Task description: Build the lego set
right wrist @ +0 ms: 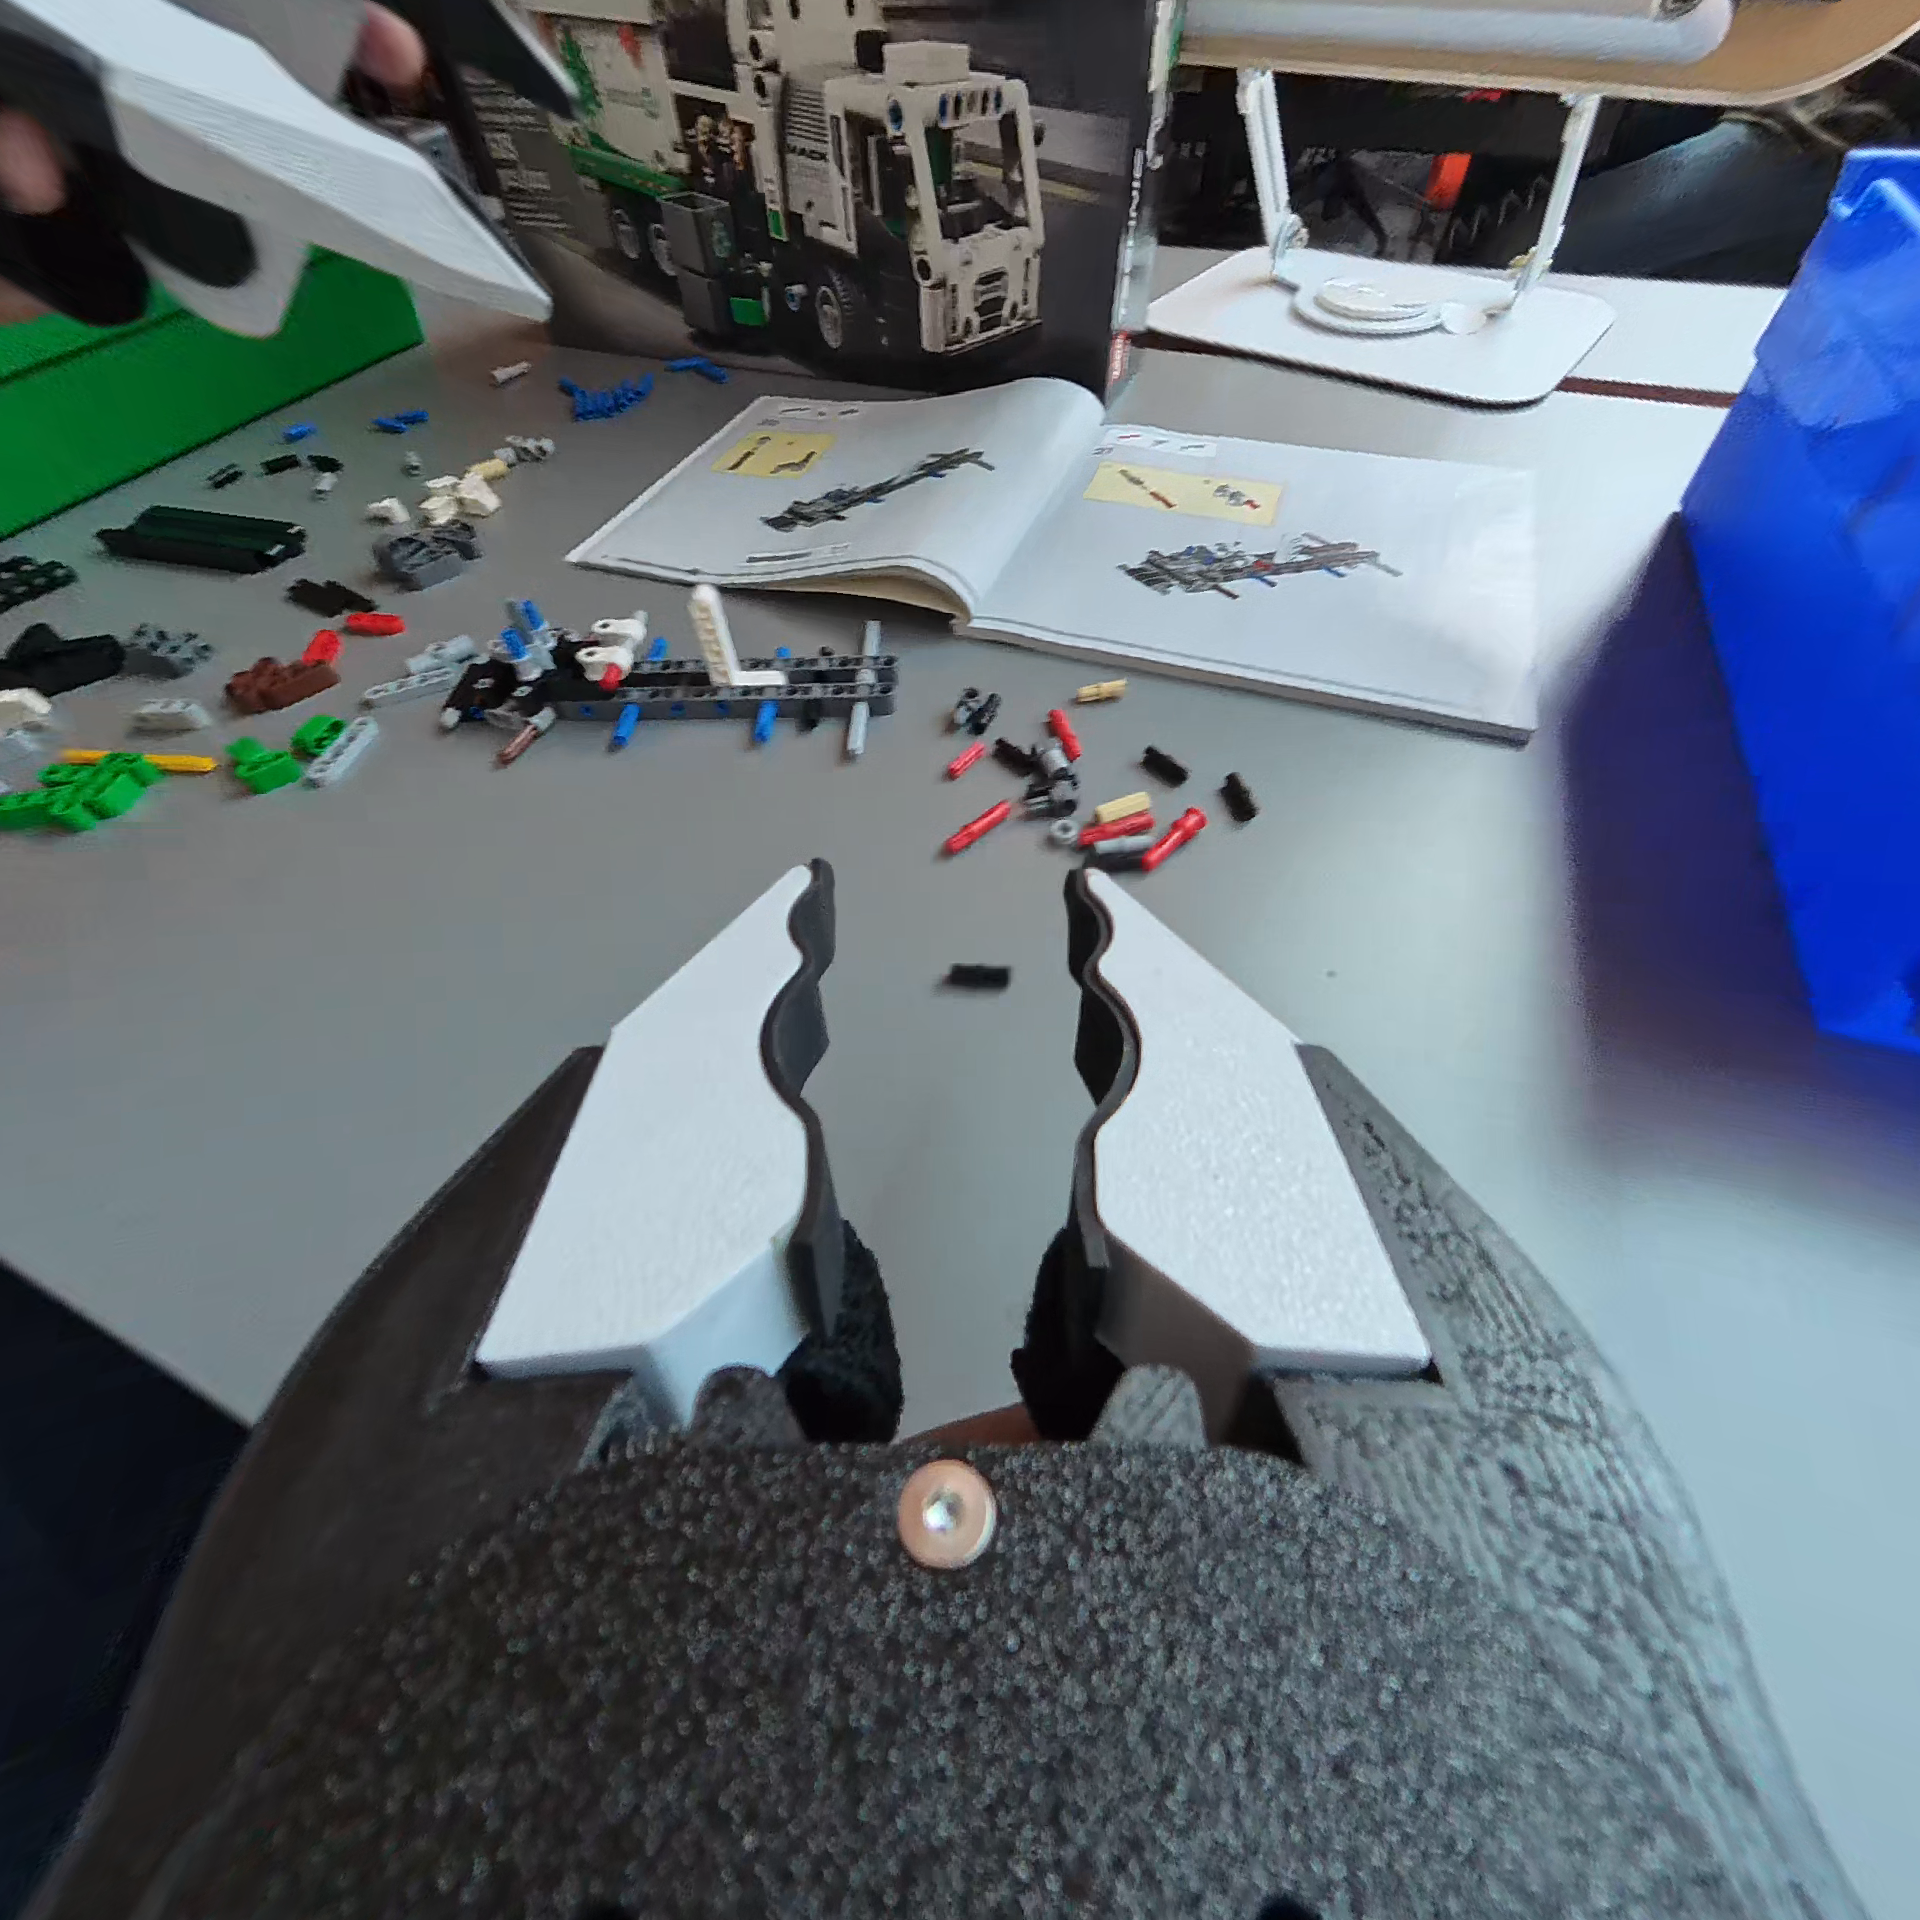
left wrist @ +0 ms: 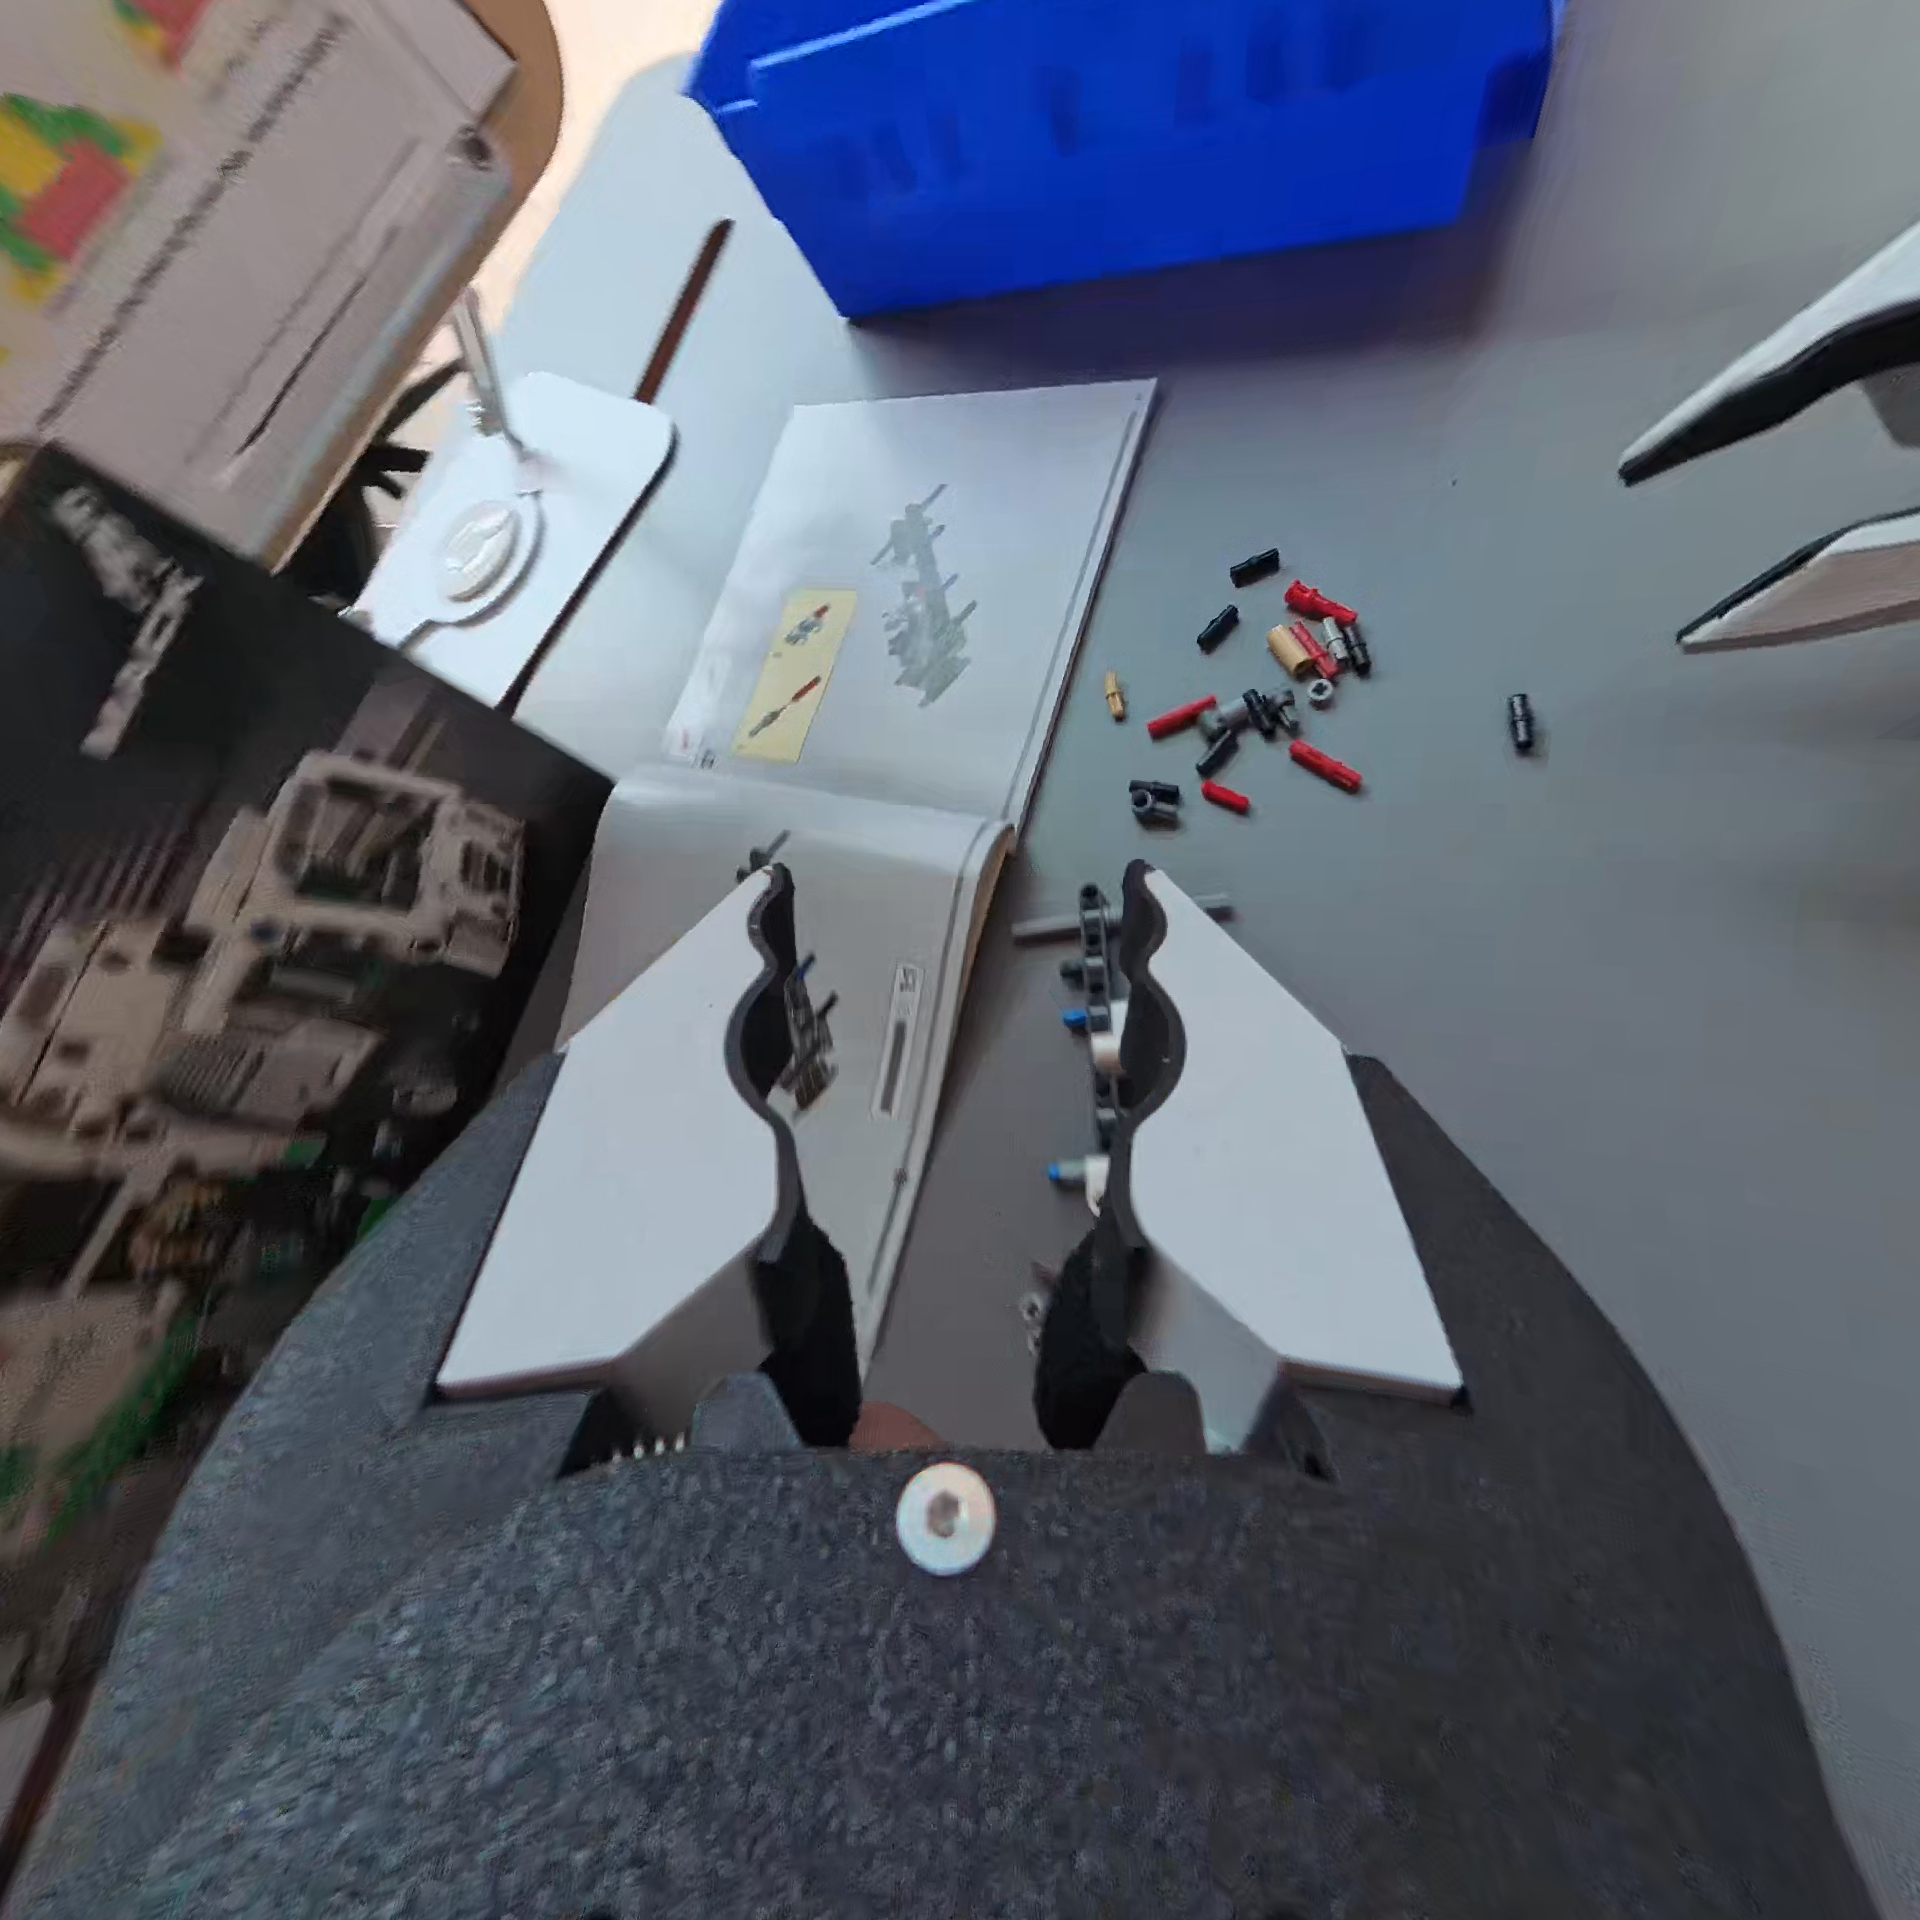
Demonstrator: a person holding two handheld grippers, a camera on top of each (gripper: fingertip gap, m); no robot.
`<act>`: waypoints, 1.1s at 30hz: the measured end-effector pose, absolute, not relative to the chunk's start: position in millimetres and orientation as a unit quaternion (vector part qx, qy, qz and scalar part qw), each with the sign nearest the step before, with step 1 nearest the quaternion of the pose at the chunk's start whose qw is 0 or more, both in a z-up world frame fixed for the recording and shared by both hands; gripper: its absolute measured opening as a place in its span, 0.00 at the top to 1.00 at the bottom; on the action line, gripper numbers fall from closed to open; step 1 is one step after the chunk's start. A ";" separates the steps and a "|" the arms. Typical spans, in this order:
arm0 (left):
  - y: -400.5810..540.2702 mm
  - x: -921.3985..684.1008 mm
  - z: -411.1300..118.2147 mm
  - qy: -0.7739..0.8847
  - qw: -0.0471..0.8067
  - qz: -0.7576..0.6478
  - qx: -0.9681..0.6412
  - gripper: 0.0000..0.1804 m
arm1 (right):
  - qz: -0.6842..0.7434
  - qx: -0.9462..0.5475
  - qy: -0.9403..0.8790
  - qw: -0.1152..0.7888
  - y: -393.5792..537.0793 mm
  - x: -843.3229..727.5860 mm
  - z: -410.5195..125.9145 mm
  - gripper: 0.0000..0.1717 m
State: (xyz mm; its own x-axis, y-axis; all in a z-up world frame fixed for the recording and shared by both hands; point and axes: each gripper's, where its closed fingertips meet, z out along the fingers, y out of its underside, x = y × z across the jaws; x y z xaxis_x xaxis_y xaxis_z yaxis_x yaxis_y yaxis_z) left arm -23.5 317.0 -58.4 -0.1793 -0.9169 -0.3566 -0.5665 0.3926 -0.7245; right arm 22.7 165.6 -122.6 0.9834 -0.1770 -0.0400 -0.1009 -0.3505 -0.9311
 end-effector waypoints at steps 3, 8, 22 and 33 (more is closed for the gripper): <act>325.1 57.0 -89.0 0.799 0.333 -0.205 -0.457 0.64 | -0.046 -0.821 0.103 0.560 178.4 64.6 -121.9 0.73; 316.1 143.5 -147.6 0.845 0.243 -0.203 -0.431 0.59 | -0.063 -0.821 0.136 0.550 180.9 105.4 -119.9 0.71; 279.1 185.9 -182.6 0.836 0.181 -0.269 -0.444 0.67 | -0.053 -0.825 0.186 0.532 176.2 152.5 -135.2 0.71; 279.1 185.6 -177.1 0.813 0.133 -0.336 -0.456 0.68 | -0.024 -0.830 0.233 0.505 201.1 163.1 -149.0 0.70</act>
